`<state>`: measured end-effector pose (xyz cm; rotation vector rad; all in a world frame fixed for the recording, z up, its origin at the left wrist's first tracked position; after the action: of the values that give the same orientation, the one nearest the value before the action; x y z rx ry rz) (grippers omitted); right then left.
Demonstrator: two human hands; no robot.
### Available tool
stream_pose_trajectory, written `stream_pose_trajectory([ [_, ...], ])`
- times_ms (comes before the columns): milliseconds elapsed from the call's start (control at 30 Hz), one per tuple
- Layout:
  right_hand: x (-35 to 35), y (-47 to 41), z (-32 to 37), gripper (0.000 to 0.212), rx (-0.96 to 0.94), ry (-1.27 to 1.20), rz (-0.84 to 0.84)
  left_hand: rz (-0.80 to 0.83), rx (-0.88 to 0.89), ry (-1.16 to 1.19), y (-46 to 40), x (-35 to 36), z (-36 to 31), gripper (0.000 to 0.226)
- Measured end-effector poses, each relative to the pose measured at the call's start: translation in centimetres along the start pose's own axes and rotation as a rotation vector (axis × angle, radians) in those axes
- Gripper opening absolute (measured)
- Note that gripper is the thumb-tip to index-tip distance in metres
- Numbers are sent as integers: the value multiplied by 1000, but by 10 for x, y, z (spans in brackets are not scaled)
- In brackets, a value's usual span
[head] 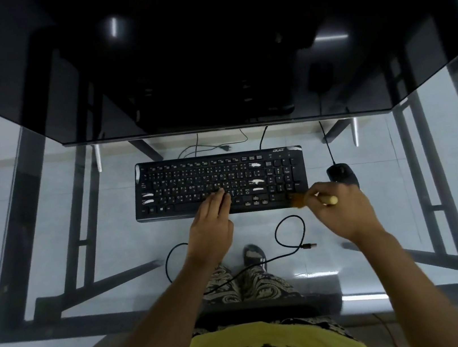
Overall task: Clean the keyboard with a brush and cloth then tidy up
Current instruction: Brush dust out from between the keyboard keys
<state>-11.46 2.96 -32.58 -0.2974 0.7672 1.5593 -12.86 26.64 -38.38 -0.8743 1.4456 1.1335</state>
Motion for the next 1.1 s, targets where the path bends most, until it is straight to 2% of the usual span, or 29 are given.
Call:
stream_pose_trajectory([
  [133,42,10,14,20,-67,-237,265,-44,18,-18,-4,-4,-10,49],
  [167,38,9,6,19,-37,-211,237,-49,20,-19,-5,-5,-12,48],
  [200,24,5,-7,18,1,-165,139,-48,22,-19,-5,-5,-14,49],
  [267,-18,7,-24,14,33,-77,-168,-40,18,-23,-5,-3,-14,49],
  [300,-29,11,-25,14,19,-104,-254,-41,14,-28,-6,-2,-14,49],
  [333,-25,13,-22,17,-2,-162,-236,-44,11,-33,-6,-1,-13,49],
  [400,12,16,-13,22,-9,-322,35,-40,8,-37,-4,3,-12,49],
  [433,22,19,-14,22,6,-333,113,-37,4,-35,-3,4,-12,50],
  [467,21,18,-22,22,34,-330,85,-31,0,-32,-4,5,-11,50],
  [567,-25,17,-43,21,89,-269,-279,-13,-3,-26,-4,7,-12,52],
  [600,-27,17,-41,23,55,-299,-285,-14,-1,-27,-5,7,-12,52],
  [700,5,15,-23,29,-1,-400,22,-15,-2,-15,-5,5,-11,53],
  [733,3,14,-27,28,8,-391,2,-15,-3,-11,-5,5,-11,53],
  [833,-42,10,-40,22,-1,-329,-321,-9,-7,-11,-5,5,-10,53],
  [867,-43,8,-36,22,-26,-377,-303,-6,-9,-12,-4,5,-10,53],
  [967,-15,1,-21,29,-16,-437,-28,12,-7,-3,-3,6,-7,54],
  [1000,-15,-2,-22,30,-8,-412,-32,19,-9,1,-3,7,-7,54],
  [1100,-40,-11,-28,24,-14,-312,-217,31,-15,13,-3,8,-7,55],
])
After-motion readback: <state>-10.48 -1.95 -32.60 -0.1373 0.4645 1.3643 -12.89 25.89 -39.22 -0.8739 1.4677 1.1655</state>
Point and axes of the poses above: each hand's wrist, its own y-axis away from the middle knuckle, its own x-axis out of the palm, z = x × y, the point moved 10 cm from there along -y, towards the middle knuckle, and after that the axes turned 14 degrees about -y, right-handed, at the moved point
